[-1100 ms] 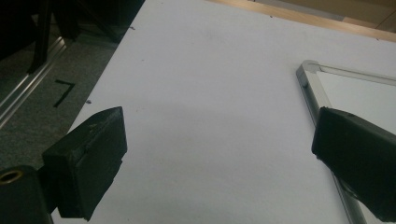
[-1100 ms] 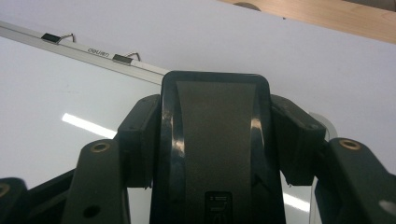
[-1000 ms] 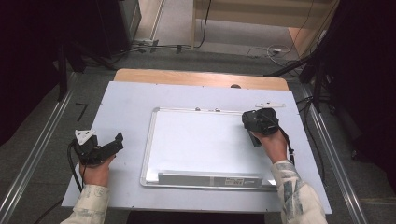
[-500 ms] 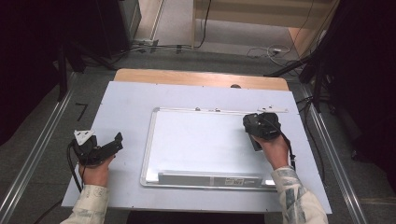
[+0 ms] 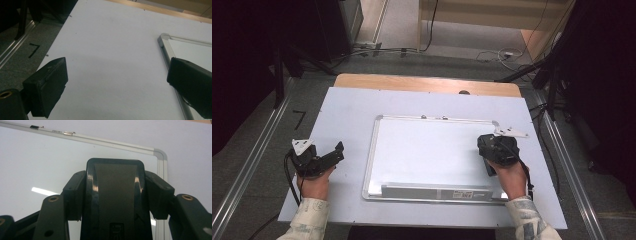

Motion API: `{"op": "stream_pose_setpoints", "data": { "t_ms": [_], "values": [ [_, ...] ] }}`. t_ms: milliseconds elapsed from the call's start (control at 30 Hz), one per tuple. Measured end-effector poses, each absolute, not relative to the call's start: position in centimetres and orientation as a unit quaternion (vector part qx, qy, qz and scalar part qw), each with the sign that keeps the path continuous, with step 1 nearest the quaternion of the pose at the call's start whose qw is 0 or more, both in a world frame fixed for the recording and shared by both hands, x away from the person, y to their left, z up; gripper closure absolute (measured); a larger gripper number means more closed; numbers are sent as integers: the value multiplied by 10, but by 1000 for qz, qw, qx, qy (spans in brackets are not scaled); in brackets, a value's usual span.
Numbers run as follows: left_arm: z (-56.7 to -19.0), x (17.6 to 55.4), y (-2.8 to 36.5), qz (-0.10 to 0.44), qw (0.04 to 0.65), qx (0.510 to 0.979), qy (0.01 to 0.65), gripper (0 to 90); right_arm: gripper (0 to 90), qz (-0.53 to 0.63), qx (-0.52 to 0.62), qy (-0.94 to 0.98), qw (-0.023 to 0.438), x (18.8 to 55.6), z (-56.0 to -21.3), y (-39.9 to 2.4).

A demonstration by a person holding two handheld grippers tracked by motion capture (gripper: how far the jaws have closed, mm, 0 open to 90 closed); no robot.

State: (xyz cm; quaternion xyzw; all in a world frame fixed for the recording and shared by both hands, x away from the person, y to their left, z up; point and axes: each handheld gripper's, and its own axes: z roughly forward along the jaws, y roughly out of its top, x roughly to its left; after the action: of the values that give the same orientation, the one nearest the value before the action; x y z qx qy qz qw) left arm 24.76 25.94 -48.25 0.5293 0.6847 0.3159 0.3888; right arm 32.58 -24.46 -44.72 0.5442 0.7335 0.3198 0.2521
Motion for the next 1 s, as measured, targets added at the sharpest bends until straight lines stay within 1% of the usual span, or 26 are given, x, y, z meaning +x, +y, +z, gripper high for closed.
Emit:
{"op": "stream_pose_setpoints", "data": {
  "t_ms": [67, 267, 400, 867, 933, 1000],
  "values": [
    [-482, 248, 259, 316, 389, 529, 685, 35, 385, 322, 554, 726, 249, 320, -450, -247],
    [-482, 248, 259, 317, 389, 529, 684, 35, 384, 311, 569, 714, 264, 306, -456, -252],
    [-482, 248, 259, 316, 388, 530, 684, 35, 383, 298, 582, 711, 261, 299, -467, -254],
    [-482, 246, 261, 316, 391, 528, 685, 35, 376, 259, 604, 711, 250, 299, -482, -253],
    [-482, 246, 262, 316, 391, 527, 685, 35, 352, 261, 597, 714, 256, 299, -482, -252],
    [-482, 245, 262, 316, 389, 530, 684, 35, 292, 273, 593, 713, 257, 298, -479, -252]
  ]
}}
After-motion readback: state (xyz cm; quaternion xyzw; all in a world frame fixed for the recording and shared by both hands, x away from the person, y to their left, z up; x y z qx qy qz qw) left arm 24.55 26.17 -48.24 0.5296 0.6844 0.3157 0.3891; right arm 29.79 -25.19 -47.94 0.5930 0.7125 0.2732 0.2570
